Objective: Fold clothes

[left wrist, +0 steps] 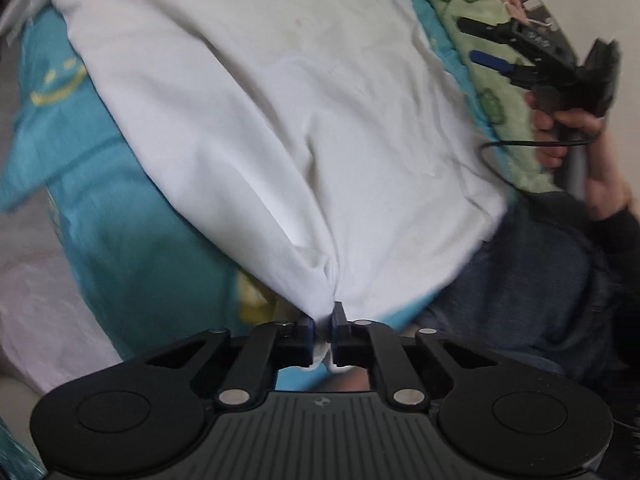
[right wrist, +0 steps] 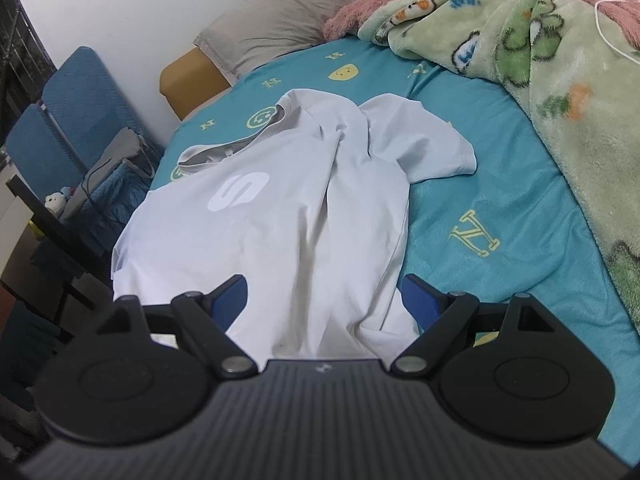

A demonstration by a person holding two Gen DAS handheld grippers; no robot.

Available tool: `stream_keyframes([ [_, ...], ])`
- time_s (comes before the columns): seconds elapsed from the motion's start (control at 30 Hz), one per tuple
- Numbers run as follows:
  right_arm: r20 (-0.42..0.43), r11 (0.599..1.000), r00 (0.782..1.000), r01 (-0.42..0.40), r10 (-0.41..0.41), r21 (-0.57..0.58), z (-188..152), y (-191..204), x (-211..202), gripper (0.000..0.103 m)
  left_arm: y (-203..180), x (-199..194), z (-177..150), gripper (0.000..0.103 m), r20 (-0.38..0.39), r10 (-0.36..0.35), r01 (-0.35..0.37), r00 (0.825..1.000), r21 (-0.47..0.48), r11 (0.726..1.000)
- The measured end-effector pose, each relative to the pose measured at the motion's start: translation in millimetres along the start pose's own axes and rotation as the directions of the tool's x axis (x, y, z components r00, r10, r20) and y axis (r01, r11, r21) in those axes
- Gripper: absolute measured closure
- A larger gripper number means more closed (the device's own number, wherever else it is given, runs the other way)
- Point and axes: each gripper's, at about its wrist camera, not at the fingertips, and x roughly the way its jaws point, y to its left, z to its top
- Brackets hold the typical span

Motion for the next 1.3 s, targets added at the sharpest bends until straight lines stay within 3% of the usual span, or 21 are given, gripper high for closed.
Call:
stream_keyframes([
  [0.03,-0.001,1.0,1.0,-0.001,0.001,0.002,0,0,0,0.018,2,-7,-2,0.096,-0.001,-0.044,0.044,0.999,-0.02,0.999],
  [0.1,-0.001,1.0,1.0,-0.002,0.002,0.0,0,1,1,0.018,10,-16,-8,0.096,0.006,-0.049,0.049,0.999,-0.079,0.996],
  [0.17,-0.001,1.0,1.0,-0.004,0.004,-0.002,1,1,2,0.018,18,-10,-16,0.096,-0.041,0.044,-0.049,0.998,-0.122,0.991],
  [0.27,-0.001,1.0,1.0,-0.002,0.002,-0.001,1,1,2,0.018,22,4,-28,0.094,-0.086,0.184,-0.195,0.979,-0.139,0.971],
  [0.37,-0.01,1.0,1.0,-0.003,0.004,0.011,0,-2,2,0.018,11,-3,-32,0.078,-0.012,0.271,-0.271,0.963,-0.111,0.956],
  [0.4,-0.013,1.0,1.0,-0.007,0.007,0.021,1,-3,2,0.018,6,-9,-32,0.059,0.021,0.319,-0.316,0.947,-0.099,0.944],
  [0.43,-0.015,0.999,1.0,-0.011,0.011,0.032,2,-5,3,0.018,0,-14,-31,0.042,0.056,0.367,-0.361,0.929,-0.09,0.928],
  [0.53,-0.019,0.998,1.0,-0.022,0.024,0.066,6,-10,6,0.018,-23,-29,-26,0.028,0.175,0.467,-0.461,0.867,-0.076,0.884],
  [0.67,0.015,0.988,0.998,-0.062,0.061,0.145,18,-22,10,0.018,-64,-39,-8,0.02,0.37,0.552,-0.569,0.748,-0.073,0.819],
  [0.77,0.053,0.978,0.996,-0.079,0.07,0.191,24,-32,15,0.018,-95,-39,9,0.014,0.514,0.564,-0.578,0.647,-0.153,0.802],
  [0.83,0.074,0.976,0.996,-0.072,0.057,0.206,28,-37,19,0.018,-109,-35,25,0.011,0.571,0.548,-0.527,0.611,-0.223,0.82],
  [0.93,0.091,0.971,0.994,-0.072,0.052,0.228,30,-44,26,0.018,-128,-19,50,0.008,0.631,0.549,-0.467,0.548,-0.314,0.827],
  [1.03,0.106,0.967,0.993,-0.085,0.061,0.239,31,-49,33,0.018,-144,4,66,0.008,0.675,0.526,-0.41,0.517,-0.344,0.845],
  [1.1,0.108,0.96,0.99,-0.112,0.087,0.258,32,-55,40,0.017,-144,21,69,0.008,0.684,0.524,-0.353,0.507,-0.39,0.85],
  [1.23,0.099,0.914,0.983,-0.18,0.154,0.364,37,-75,62,0.017,-123,38,66,0.008,0.668,0.522,-0.275,0.531,-0.447,0.851],
  [1.3,0.097,0.863,0.981,-0.194,0.167,0.467,39,-93,78,0.017,-111,40,59,0.008,0.655,0.544,-0.286,0.525,-0.466,0.837],
])
